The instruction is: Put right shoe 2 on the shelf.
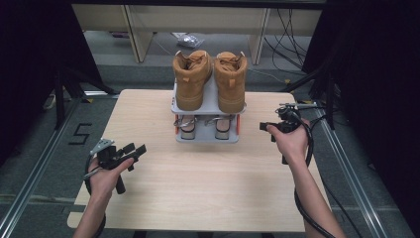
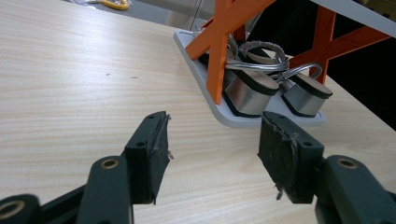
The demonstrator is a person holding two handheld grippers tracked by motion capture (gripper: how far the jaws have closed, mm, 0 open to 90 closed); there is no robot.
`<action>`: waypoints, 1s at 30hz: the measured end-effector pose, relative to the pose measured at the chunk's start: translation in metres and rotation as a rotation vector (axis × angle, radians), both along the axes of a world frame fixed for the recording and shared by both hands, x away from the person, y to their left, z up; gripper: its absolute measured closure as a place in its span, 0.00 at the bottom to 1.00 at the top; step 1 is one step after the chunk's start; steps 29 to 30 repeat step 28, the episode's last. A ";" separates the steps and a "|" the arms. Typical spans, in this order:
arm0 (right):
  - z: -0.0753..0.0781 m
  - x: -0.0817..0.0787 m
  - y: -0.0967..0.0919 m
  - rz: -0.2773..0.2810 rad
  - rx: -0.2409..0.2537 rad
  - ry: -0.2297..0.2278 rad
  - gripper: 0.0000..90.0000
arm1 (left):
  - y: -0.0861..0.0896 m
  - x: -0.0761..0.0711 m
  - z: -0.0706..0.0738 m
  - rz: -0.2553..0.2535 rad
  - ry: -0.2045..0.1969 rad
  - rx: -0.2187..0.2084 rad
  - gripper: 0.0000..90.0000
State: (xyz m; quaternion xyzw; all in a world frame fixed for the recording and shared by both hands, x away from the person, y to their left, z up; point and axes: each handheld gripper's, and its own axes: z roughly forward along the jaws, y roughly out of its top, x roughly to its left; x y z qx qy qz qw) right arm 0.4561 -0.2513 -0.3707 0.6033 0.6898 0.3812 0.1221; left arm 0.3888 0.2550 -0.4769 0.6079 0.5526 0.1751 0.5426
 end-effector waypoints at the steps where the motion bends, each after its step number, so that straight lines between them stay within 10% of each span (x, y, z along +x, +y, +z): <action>1: -0.001 0.000 -0.002 0.005 -0.015 -0.004 0.77 | 0.000 0.000 0.000 0.000 0.000 -0.001 0.46; 17: -0.023 -0.017 -0.007 0.018 -0.014 -0.022 0.71 | 0.001 0.000 0.001 0.002 -0.005 -0.002 0.46; 30: -0.039 -0.031 -0.012 -0.032 0.014 0.056 0.63 | -0.001 -0.002 0.005 0.004 -0.020 0.003 0.47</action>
